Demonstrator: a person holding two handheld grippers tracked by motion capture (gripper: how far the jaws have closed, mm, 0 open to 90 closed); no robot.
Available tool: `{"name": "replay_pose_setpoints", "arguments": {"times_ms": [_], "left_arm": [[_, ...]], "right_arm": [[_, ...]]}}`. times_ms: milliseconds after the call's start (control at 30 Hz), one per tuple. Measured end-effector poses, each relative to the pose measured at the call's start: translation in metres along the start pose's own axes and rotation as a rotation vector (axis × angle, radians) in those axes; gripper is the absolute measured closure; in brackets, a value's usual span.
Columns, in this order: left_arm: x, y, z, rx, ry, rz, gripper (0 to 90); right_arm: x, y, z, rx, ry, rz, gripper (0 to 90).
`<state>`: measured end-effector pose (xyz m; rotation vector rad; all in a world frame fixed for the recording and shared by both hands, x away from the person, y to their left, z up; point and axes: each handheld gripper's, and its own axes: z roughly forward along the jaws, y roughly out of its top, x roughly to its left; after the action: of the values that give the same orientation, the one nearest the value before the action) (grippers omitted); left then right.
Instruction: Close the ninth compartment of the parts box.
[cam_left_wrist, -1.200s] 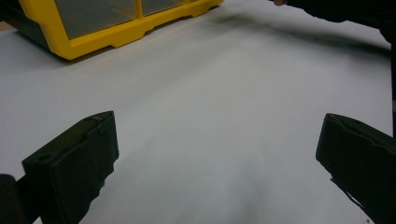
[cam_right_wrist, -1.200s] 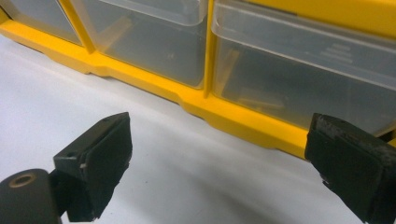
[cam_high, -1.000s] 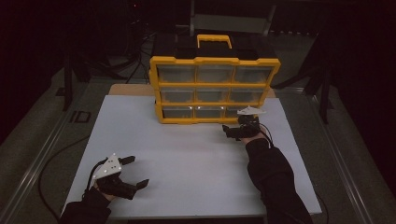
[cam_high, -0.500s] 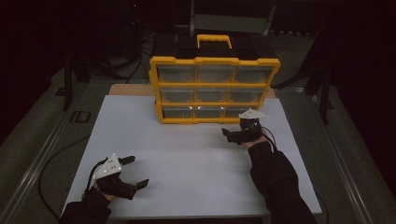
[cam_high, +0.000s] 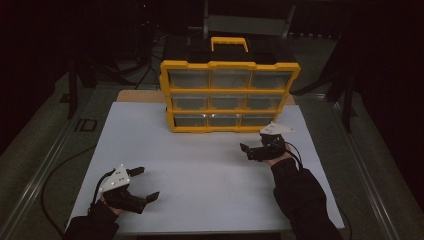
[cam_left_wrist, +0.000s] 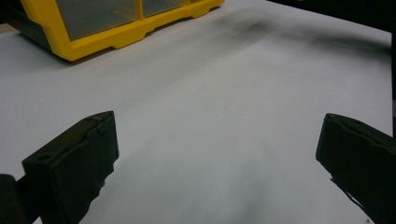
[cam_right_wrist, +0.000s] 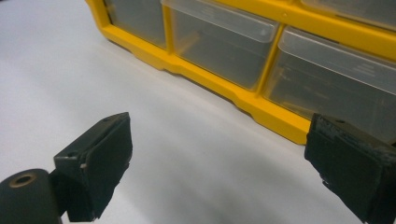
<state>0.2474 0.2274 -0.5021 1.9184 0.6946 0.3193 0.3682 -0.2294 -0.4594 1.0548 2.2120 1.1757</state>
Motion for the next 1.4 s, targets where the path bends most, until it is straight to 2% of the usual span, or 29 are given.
{"name": "replay_pose_setpoints", "arguments": {"times_ms": [200, 567, 800, 1033, 1400], "left_arm": [[0.000, 0.000, 0.000, -0.001, 0.001, -0.002, 0.0], [0.000, 0.000, 0.000, 0.000, 0.002, -0.001, 0.0], [0.000, 0.000, 0.000, 0.000, 0.004, -0.002, 0.0], [0.001, 0.000, -0.001, -0.001, 0.004, -0.002, 0.0], [0.000, 0.000, -0.001, 0.001, 0.004, -0.002, 0.0]], "right_arm": [[0.006, -0.005, -0.012, -0.017, -0.003, -0.022, 8.3], [0.009, -0.025, -0.029, -0.023, 0.008, -0.020, 8.2], [0.014, -0.036, -0.044, -0.043, 0.010, -0.039, 8.2], [0.015, -0.046, -0.057, -0.064, 0.012, -0.060, 8.2], [0.015, -0.063, -0.075, -0.067, -0.005, -0.076, 8.2]]}}
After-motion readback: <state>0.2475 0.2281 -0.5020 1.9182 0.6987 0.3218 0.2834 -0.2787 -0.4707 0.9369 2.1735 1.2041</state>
